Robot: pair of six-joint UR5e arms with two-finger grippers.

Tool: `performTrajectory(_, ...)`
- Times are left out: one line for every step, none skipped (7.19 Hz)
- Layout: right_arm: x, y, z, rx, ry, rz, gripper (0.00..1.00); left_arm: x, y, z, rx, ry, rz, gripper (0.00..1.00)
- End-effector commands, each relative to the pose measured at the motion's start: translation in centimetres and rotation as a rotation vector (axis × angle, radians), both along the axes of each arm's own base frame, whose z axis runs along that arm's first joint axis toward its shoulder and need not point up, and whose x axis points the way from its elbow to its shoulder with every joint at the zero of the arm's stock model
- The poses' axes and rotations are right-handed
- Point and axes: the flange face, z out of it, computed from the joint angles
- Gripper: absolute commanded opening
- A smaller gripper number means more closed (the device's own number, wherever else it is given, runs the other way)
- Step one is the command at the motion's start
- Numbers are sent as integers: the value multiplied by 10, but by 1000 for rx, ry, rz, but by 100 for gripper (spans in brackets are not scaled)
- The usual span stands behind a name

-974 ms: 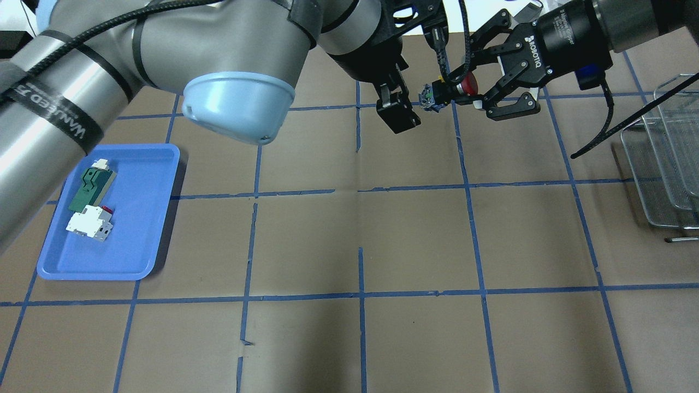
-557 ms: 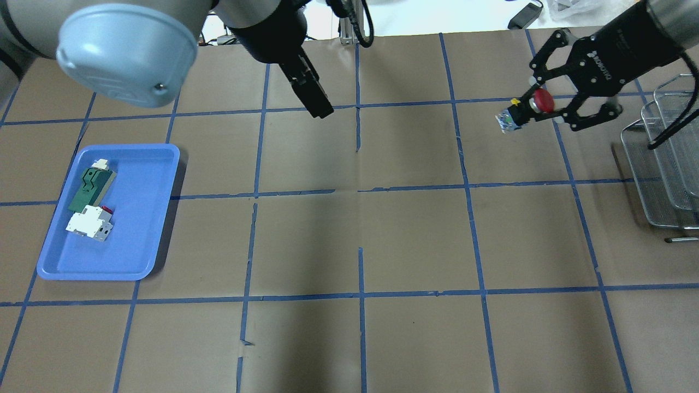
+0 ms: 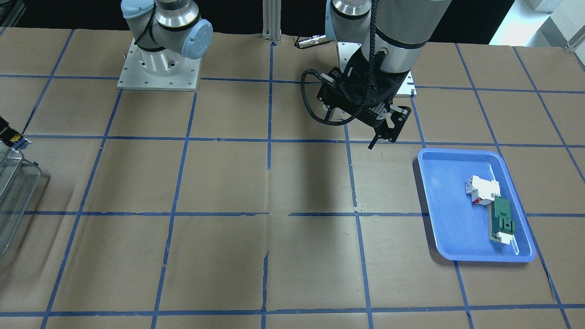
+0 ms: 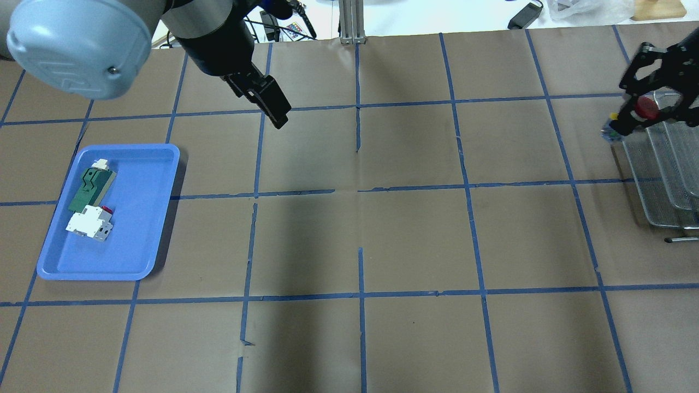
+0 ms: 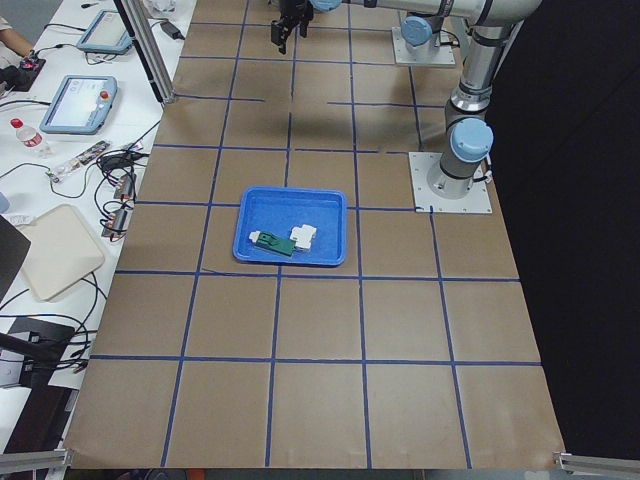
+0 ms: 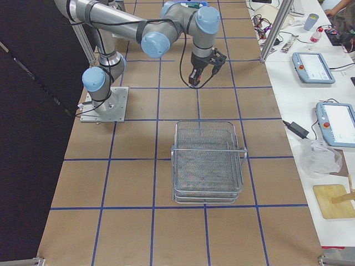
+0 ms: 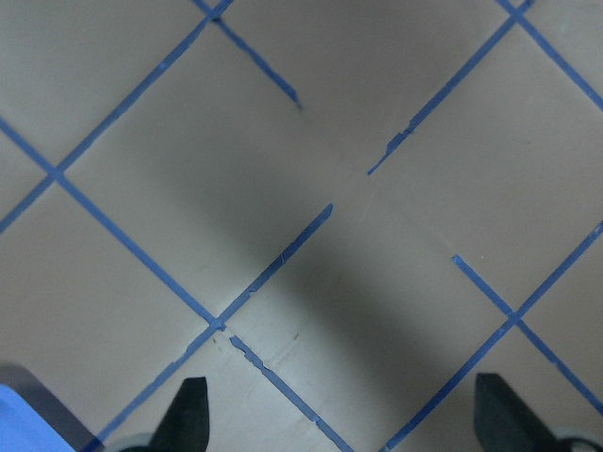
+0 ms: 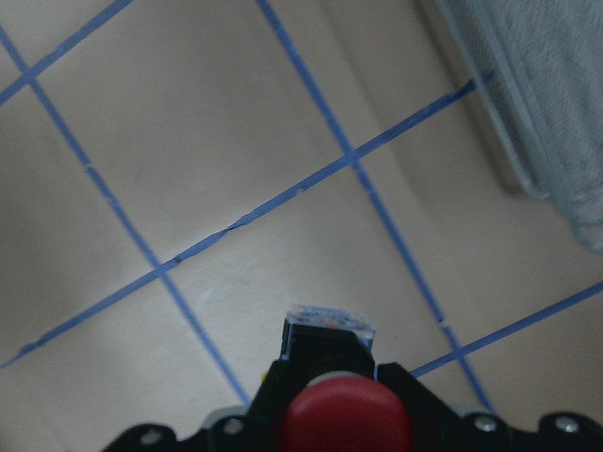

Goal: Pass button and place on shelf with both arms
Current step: 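Carry the button with the right gripper into the mesh basket while the left gripper withdraws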

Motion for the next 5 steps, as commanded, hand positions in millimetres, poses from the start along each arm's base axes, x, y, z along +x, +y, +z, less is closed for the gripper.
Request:
performTrajectory(-73, -12, -22, -23, 121, 146, 18, 33, 8, 12, -23, -96, 345, 100)
performTrajectory(-92, -22, -41, -28, 131, 176, 18, 37, 10, 17, -32, -90, 421, 100)
performTrajectory(-112, -22, -52, -28, 129, 194, 18, 46, 7, 20, -42, -82, 485, 100)
performTrajectory(-122, -22, -55, -41, 130, 195, 18, 48, 8, 21, -44, -84, 495, 100)
performTrajectory(-123, -22, -57, -46, 127, 193, 20, 49, 9, 23, -47, -84, 493, 100)
